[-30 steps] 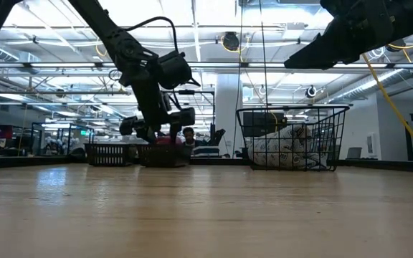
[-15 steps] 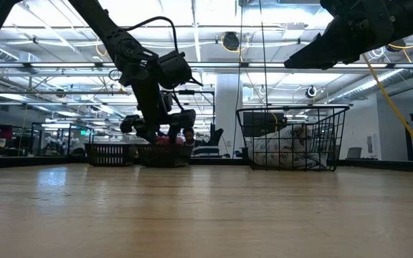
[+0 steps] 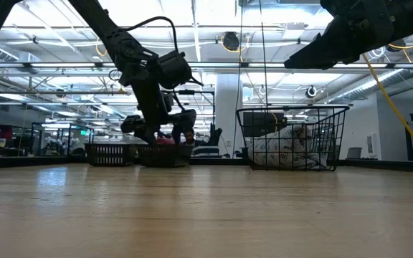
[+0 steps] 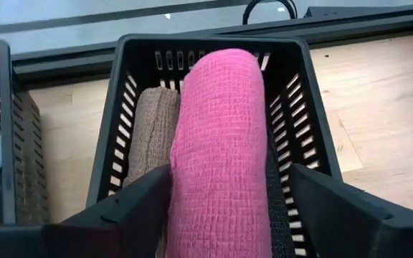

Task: Pick & place medical supplies in basket/bin
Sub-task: Put the pink rolled bandage into the right black basket, then return to Home Position

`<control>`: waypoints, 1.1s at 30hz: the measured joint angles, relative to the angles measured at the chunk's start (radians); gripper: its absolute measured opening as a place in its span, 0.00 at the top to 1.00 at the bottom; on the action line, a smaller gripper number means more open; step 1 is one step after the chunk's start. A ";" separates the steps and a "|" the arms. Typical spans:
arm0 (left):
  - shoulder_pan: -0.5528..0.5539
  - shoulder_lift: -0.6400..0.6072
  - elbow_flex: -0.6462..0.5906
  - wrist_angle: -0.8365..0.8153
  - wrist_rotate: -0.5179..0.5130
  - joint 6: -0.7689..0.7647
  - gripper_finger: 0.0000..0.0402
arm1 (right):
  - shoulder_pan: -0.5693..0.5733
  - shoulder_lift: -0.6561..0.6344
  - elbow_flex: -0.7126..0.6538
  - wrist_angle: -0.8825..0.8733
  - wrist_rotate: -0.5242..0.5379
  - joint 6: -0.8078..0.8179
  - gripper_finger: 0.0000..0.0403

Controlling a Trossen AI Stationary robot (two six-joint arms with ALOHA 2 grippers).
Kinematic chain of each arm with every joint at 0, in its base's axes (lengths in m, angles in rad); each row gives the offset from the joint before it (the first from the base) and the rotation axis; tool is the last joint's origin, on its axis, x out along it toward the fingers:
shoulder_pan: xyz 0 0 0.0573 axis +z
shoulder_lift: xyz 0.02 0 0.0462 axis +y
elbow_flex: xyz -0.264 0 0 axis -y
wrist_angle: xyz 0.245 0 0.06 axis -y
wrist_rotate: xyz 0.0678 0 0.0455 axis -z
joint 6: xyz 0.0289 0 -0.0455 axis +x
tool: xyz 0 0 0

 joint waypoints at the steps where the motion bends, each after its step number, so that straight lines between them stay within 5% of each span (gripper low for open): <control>1: 0.000 0.000 0.000 0.001 0.000 0.011 0.26 | 0.000 0.000 0.000 0.000 0.000 0.000 0.64; 10: 0.004 -0.053 0.005 0.007 0.056 0.112 0.17 | 0.000 0.000 0.000 -0.002 0.000 0.000 0.64; 18: -0.001 -0.259 0.005 -0.011 0.123 0.243 0.20 | 0.000 0.000 0.000 -0.007 0.000 0.000 0.64; 27: -0.028 -0.575 0.005 -0.146 0.452 0.436 0.23 | 0.000 -0.003 0.000 -0.027 -0.001 0.007 0.64; 33: -0.062 -0.742 0.005 -0.331 0.579 0.511 0.20 | 0.000 -0.040 0.000 -0.077 -0.002 0.027 0.64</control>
